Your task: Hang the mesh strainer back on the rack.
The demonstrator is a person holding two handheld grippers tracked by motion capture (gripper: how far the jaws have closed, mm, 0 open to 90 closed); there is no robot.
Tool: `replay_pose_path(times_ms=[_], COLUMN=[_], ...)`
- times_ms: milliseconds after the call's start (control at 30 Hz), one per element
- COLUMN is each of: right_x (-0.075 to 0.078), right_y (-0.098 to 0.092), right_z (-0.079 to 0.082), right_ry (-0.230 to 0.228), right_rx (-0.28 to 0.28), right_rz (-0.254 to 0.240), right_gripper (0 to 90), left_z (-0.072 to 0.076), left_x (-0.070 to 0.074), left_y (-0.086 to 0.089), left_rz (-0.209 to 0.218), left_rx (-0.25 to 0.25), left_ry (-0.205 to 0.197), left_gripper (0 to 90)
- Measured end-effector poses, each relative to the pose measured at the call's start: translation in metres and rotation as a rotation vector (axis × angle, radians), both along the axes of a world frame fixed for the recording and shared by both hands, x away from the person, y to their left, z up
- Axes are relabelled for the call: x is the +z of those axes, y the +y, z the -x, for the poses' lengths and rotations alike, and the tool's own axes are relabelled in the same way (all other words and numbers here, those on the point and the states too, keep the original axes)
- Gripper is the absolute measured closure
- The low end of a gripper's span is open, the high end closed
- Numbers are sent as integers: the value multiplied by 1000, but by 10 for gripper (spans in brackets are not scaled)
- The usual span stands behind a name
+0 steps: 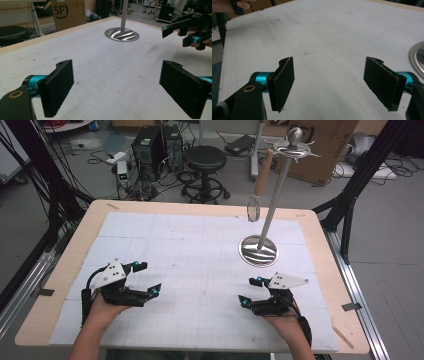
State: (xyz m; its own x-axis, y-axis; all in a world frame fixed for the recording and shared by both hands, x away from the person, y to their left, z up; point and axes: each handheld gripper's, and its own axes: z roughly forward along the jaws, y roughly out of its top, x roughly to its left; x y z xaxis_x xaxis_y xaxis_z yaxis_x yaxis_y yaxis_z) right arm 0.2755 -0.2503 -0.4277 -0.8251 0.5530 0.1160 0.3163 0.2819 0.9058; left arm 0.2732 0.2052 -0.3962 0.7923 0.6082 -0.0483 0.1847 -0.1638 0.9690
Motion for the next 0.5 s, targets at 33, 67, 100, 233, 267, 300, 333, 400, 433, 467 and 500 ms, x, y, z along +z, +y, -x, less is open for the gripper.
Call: replay_pose_path(times_ms=[33, 67, 100, 233, 267, 300, 333, 400, 433, 467, 500], right_x=[0, -1, -1, -2, -2, -2, -3, -3, -3, -2, -2], right_y=[1, 2, 3, 4, 4, 4, 4, 4, 4, 4, 4], right_z=[0, 0, 0, 0, -1, -1, -1, -1, -1, -1, 0], right_ry=[8, 3, 6, 13, 14, 14, 9, 15, 10, 6, 9], right_rx=[1, 4, 7, 11, 12, 12, 11, 10, 12, 14, 14], right_rz=[0, 2, 5, 15, 18, 16, 19, 16, 21, 17, 15], right_gripper=[239, 239, 239, 239, 239, 239, 239, 239, 239, 239, 239], left_z=[0, 0, 0, -1, -1, -1, -1, -1, -1, -1, -1], left_x=[1, 1, 2, 1, 1, 1, 0, 0, 0, 0, 0], left_y=[1, 2, 3, 5, 5, 5, 4, 2, 2, 1, 1], left_rz=[3, 7, 7, 10, 7, 0, -3, -2, -4, -3, -2], left_rx=[2, 4, 6, 2, -2, -5, -4, -8, -7, -9, -9], left_ry=[-4, -3, -6, -5, -2, 0, -1, 2, 2, -1, 0], left_gripper=[128, 128, 128, 128, 128, 128, 128, 127, 127, 127, 128])
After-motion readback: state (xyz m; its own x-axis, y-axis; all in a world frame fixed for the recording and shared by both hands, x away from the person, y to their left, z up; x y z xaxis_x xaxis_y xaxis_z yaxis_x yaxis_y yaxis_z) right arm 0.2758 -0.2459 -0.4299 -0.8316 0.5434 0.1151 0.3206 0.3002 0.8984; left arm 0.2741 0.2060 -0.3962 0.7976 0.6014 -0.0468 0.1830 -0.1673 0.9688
